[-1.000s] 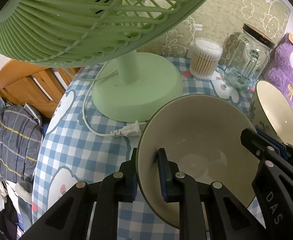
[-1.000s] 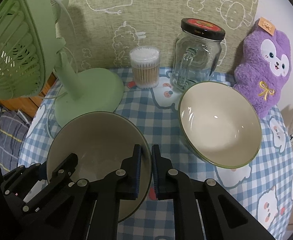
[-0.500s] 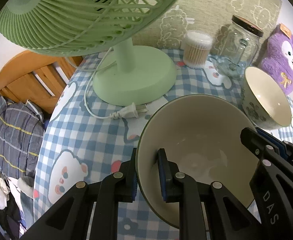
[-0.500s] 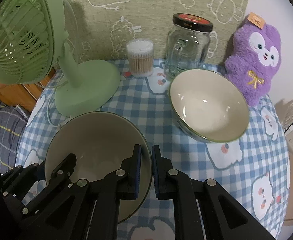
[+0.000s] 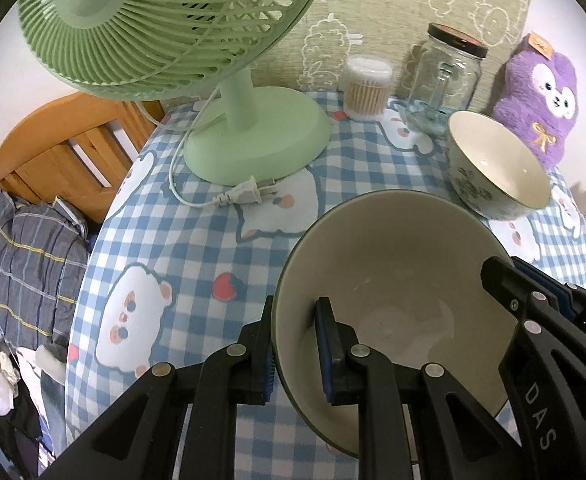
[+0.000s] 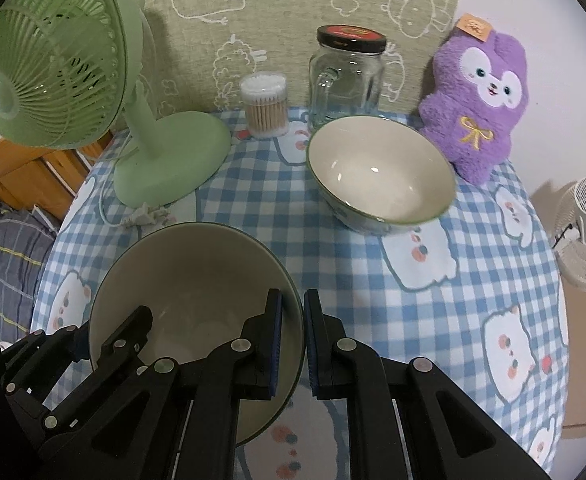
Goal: Organize plates and bowls
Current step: 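Lift the second cream bowl with both tools and carry it toward the first bowl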
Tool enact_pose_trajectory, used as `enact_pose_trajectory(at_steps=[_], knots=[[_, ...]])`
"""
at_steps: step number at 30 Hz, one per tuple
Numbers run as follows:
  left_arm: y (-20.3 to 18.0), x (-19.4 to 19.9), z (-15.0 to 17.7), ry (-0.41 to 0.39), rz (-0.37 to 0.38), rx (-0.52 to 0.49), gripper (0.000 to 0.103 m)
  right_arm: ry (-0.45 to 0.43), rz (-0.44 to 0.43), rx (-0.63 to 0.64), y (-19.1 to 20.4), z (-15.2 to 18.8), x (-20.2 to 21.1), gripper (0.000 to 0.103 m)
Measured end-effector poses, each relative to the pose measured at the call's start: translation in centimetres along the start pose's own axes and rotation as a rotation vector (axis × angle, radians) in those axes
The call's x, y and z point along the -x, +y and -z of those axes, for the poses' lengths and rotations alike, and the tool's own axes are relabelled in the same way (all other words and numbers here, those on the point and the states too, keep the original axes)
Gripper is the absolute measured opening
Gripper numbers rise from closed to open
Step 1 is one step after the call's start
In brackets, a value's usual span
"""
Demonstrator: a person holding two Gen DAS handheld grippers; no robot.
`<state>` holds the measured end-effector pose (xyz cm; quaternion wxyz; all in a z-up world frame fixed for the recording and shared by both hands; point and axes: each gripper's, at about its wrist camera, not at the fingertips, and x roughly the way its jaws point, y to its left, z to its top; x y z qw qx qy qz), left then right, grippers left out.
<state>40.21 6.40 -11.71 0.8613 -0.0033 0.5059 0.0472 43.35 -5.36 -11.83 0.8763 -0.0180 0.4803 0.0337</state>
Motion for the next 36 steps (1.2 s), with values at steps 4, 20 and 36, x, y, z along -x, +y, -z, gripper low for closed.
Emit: enact_pose_trajectory(at_steps=[4, 20, 36], knots=[[-0.3, 1.2, 0.8, -0.009, 0.006, -0.003, 0.015, -0.010, 0.006, -0.001, -0.3, 0.9, 1.3, 0.014], [-1.8, 7.0, 3.3, -0.052, 0.017, 0.002, 0.015, -0.048, 0.006, -0.011, -2.0, 3.4, 7.6, 0.014], [-3.0, 12.9, 6.0, -0.089, 0.005, 0.017, 0.015, -0.074, -0.008, -0.003, -3.6, 6.3, 13.9, 0.014]])
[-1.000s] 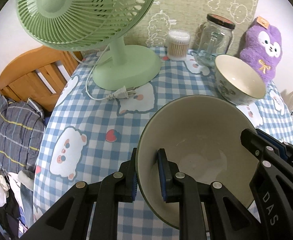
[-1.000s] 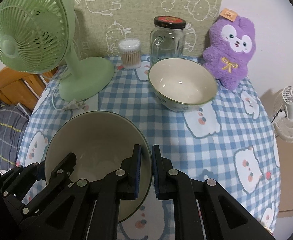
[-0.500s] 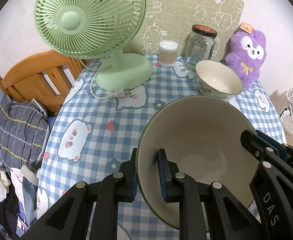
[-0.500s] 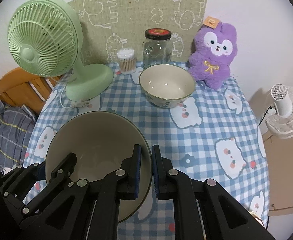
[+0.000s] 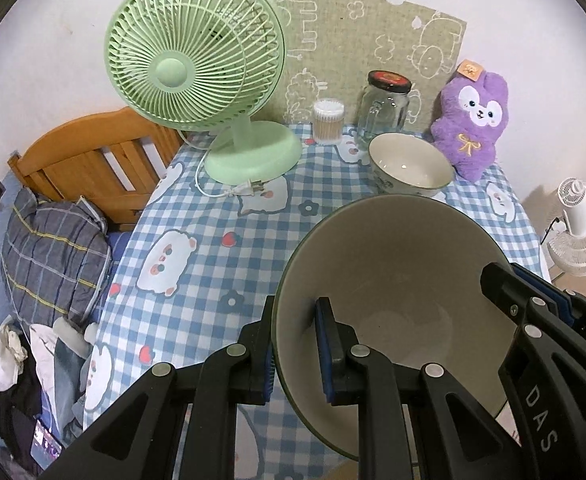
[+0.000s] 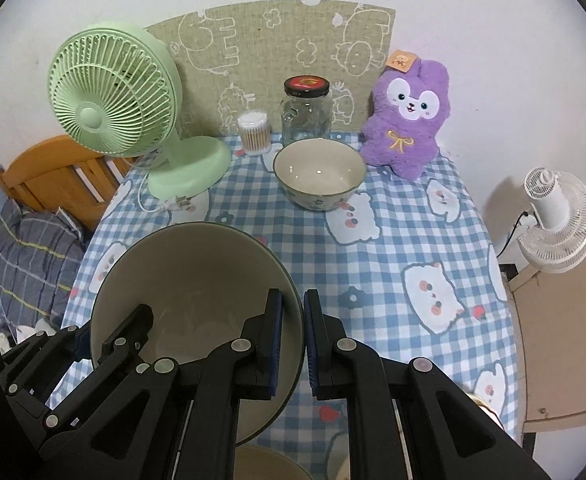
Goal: Organize plates and bowls
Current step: 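Lift the second cream bowl with both tools and carry it toward the first bowl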
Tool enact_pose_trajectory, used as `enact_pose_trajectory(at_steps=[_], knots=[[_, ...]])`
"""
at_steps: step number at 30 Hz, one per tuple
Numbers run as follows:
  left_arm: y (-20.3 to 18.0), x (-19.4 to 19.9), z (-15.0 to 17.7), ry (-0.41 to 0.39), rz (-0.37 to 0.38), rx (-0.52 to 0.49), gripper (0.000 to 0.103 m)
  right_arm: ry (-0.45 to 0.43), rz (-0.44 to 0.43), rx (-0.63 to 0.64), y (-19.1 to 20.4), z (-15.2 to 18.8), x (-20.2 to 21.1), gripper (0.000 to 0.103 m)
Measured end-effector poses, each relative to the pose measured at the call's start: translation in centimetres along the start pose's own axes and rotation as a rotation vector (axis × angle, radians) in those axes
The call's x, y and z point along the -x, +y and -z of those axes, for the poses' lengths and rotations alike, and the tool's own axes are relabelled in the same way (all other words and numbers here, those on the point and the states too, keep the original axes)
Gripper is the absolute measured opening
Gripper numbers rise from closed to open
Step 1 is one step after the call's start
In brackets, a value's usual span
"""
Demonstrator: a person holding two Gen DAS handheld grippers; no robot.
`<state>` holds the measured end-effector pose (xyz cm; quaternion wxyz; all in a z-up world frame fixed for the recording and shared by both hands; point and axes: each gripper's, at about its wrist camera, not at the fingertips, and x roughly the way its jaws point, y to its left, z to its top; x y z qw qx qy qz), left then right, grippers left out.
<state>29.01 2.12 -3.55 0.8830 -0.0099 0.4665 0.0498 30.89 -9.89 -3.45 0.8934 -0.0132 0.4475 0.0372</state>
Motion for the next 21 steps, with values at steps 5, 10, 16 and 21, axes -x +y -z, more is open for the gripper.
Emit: enact_pose_trajectory(at_steps=[5, 10, 16, 21], knots=[[-0.8, 1.5, 0.9, -0.014, -0.008, -0.024, 0.015, 0.006, 0.001, 0.001, -0.7, 0.9, 1.3, 0.014], [-1.4, 2.8, 2.0, -0.015, -0.013, -0.030, 0.015, 0.007, -0.001, 0.012, -1.2, 2.2, 2.7, 0.014], [-1.8, 4.0, 3.6, -0.014, -0.016, -0.019, 0.015, 0.008, -0.003, 0.031, -1.6, 3.7, 3.9, 0.014], [-2.0, 4.7, 4.9, -0.007, -0.024, -0.004, 0.015, 0.014, -0.012, 0.052, -1.7, 4.9, 4.5, 0.014]])
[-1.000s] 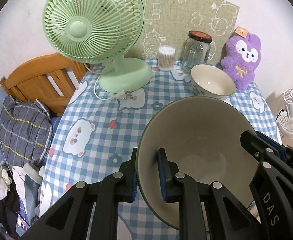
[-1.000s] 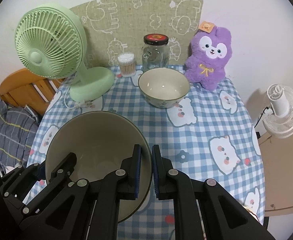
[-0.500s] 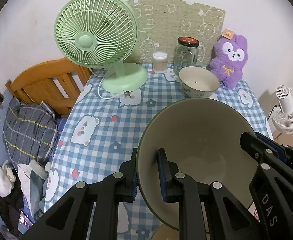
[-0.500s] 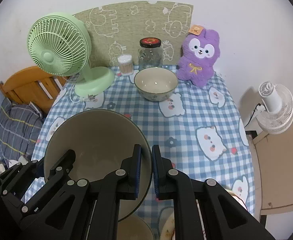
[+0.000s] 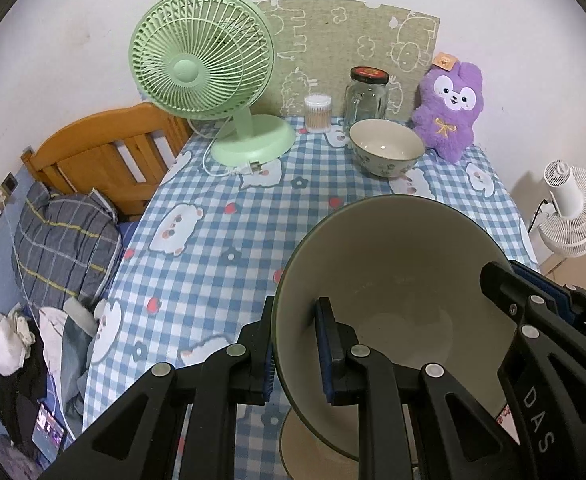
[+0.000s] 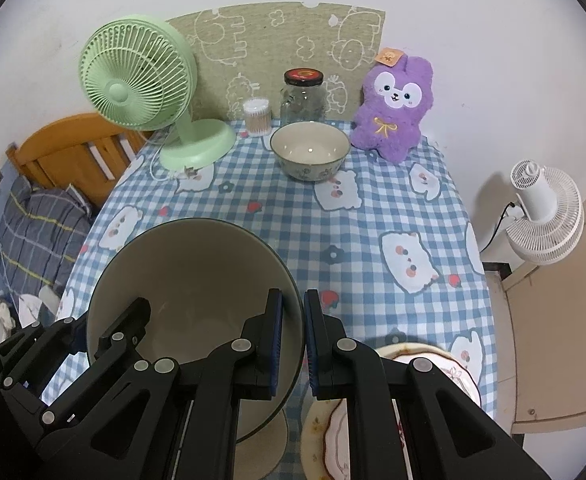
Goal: Organize plates and bowls
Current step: 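Lift the second cream bowl with both tools and carry it toward the first bowl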
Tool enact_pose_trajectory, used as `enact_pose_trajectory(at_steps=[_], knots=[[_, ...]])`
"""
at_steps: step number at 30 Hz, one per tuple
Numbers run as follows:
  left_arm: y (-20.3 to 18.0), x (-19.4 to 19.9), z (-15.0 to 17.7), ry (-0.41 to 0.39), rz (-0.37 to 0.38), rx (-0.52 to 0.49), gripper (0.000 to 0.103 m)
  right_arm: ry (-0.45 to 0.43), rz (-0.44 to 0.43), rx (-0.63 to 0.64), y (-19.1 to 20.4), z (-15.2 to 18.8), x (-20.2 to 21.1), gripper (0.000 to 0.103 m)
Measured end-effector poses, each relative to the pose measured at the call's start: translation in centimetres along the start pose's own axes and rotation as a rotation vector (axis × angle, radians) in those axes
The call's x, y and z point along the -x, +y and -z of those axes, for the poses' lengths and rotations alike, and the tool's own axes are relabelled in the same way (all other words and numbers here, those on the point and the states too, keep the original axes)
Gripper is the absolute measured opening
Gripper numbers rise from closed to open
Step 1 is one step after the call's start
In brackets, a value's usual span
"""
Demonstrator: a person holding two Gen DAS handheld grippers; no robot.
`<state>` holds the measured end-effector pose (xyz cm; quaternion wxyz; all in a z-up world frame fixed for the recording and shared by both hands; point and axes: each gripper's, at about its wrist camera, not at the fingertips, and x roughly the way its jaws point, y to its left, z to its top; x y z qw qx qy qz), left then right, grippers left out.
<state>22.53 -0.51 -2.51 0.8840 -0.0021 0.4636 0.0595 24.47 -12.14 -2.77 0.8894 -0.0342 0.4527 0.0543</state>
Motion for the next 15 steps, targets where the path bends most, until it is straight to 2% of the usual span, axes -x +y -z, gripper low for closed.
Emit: enact_pose_trajectory(at_steps=[15], knots=[[0.4, -0.2, 4.0, 0.055, -0.007, 0.049, 0.015, 0.049, -0.015, 0.047, 0.5, 3.2, -0.4, 0.014]])
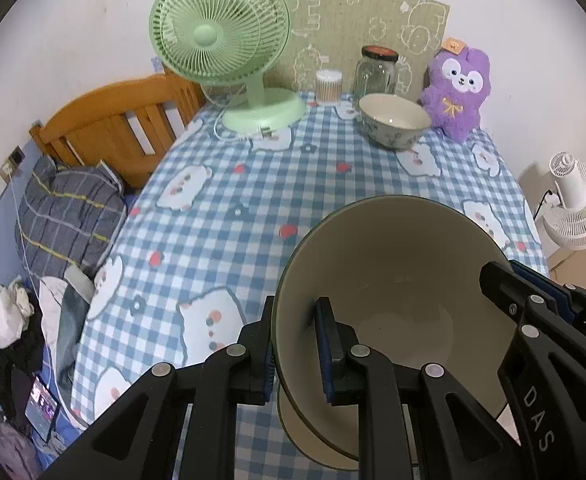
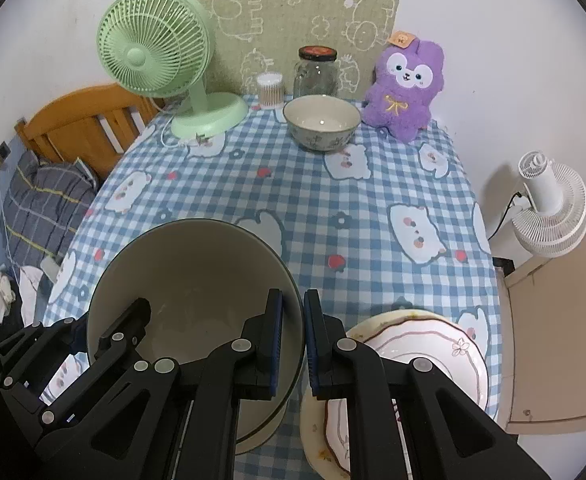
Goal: Organize plates and bowls
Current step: 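Lift the second cream bowl with both tools and carry it toward the first bowl, then lower the second bowl into the first cream bowl and open both tools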
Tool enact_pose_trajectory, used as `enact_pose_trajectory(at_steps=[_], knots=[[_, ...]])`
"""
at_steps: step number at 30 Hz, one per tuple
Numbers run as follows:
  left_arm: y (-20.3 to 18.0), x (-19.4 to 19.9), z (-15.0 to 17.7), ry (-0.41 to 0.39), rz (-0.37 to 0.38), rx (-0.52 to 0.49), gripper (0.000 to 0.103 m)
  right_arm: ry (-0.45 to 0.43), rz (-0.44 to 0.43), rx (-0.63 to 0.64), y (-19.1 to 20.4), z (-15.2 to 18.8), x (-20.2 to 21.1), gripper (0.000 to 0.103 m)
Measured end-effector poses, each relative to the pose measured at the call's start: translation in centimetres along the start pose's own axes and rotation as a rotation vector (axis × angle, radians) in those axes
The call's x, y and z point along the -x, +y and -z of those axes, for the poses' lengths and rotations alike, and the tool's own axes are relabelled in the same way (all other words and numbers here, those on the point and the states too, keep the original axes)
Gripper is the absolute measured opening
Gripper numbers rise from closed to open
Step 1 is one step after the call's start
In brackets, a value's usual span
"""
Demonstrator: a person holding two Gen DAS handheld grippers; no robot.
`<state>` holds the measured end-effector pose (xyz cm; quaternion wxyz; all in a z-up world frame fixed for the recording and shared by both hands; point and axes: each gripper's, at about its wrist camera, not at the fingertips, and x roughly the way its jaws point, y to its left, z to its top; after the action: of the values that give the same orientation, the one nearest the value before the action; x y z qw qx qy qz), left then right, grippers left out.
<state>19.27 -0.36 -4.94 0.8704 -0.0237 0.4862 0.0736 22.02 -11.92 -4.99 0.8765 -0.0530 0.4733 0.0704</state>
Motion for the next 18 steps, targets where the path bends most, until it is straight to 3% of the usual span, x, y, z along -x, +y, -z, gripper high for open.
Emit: enact_pose_trajectory(at_steps=[18], knots=[[0.3, -2.8, 2.4, 0.085, 0.001, 0.004, 0.015, 0.097, 0.008, -0.001, 0.4, 2.2, -3.0, 0.014]])
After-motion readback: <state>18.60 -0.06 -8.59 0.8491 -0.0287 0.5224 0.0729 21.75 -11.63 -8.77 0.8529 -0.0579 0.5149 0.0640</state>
